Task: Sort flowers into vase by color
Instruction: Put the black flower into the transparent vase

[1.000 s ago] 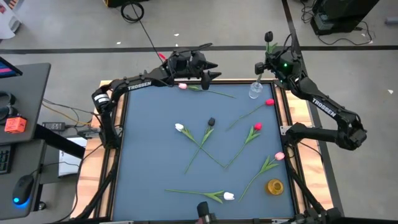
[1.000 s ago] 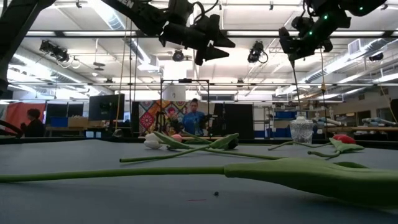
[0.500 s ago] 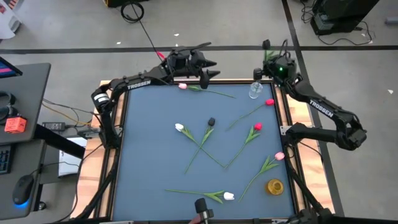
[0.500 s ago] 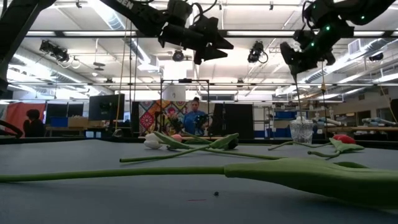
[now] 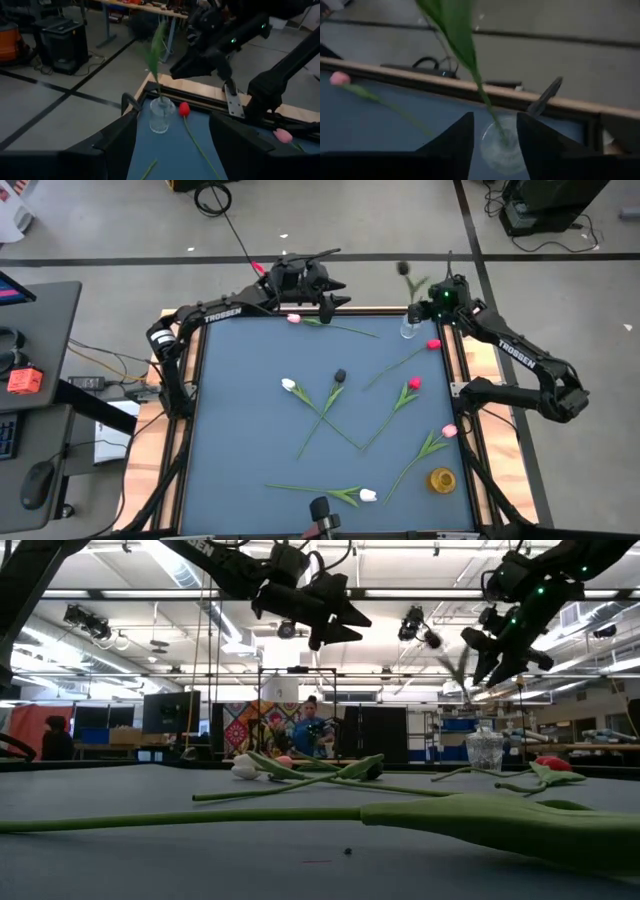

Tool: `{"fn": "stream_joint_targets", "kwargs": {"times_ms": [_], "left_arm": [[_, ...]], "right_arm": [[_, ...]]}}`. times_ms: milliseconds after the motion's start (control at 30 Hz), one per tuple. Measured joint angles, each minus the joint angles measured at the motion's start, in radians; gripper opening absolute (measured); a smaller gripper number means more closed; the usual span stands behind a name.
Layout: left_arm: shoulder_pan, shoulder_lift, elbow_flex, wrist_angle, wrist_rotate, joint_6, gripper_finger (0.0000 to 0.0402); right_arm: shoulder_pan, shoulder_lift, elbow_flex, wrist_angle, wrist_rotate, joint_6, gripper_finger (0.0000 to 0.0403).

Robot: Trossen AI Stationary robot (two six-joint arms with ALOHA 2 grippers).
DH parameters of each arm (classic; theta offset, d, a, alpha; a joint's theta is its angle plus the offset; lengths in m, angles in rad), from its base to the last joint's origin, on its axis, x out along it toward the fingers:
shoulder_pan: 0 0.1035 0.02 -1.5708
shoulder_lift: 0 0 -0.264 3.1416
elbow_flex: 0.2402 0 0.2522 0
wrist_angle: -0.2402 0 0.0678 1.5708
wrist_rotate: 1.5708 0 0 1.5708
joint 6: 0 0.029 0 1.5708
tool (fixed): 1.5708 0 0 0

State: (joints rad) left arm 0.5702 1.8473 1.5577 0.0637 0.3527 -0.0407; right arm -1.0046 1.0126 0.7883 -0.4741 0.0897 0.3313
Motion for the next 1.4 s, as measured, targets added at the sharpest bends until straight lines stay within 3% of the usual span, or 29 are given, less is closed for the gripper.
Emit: {"fn": "stream_joint_targets", "kwargs": {"times_ms": [133,400,733,833,1033,1400], "left_arm": [[0.005,0.0,0.0,-0.059,0.001,0.0,0.0254],[0.012,0.0,0.0,-0.152,0.004,0.031,0.0254],[0.009,0.011,0.0,-0.196,0.009,0.027,0.0254],[0.003,0.038,0.0,-0.189,0.014,0.007,0.0254],[-0.059,0.082,0.0,-0.197,0.001,-0.099,0.0254],[-0.297,0.082,0.0,-0.189,-0.252,-0.233,0.0254]], "right_arm": [[-0.009,0.0,0.048,-0.073,-0.041,0.103,0.0179],[-0.013,0.0,0.132,-0.222,-0.093,0.216,0.0174],[0.064,-0.017,0.246,-0.6,-0.178,0.35,0.0174],[0.117,-0.03,0.242,-0.645,-0.244,0.381,0.0174],[0.265,-0.065,0.17,-0.653,-0.198,0.388,0.0174],[0.544,-0.217,0.011,-0.546,-0.242,0.498,0.0173]]}}
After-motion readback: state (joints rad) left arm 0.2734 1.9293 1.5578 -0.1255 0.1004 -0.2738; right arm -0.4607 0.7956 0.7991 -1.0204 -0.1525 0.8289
